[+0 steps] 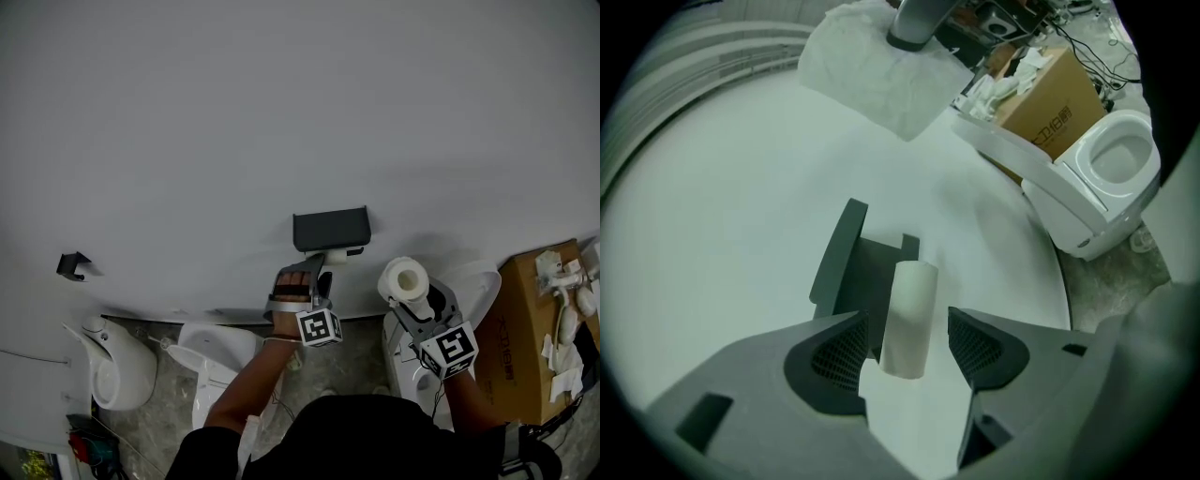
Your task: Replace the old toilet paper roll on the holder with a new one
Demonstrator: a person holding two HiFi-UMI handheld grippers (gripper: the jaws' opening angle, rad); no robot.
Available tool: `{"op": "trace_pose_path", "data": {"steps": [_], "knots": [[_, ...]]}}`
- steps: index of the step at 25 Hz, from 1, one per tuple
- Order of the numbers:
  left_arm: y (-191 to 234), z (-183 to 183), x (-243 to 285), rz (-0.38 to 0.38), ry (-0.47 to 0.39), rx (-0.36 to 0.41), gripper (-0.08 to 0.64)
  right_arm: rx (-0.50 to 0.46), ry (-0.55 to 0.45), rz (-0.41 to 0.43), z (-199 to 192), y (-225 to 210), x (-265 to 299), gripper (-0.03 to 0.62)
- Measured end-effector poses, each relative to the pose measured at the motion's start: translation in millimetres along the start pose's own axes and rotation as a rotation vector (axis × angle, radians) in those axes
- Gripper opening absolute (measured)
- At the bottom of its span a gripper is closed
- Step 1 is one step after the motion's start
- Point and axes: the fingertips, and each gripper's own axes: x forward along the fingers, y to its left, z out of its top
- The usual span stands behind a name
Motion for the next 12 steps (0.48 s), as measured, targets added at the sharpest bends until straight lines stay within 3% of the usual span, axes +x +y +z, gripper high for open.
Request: {"op": "trace_pose_path", "data": {"steps": [10, 12], "knots": [[-4, -5, 23, -0.003, 0.053, 0.008, 0.250, -0.006, 0.018, 0.036, -5, -10, 19, 0.261], [-3, -2, 25, 0.004, 0.050, 0.008, 0.216, -0.006, 0.024, 0.047, -7, -10, 23, 0.261]]}}
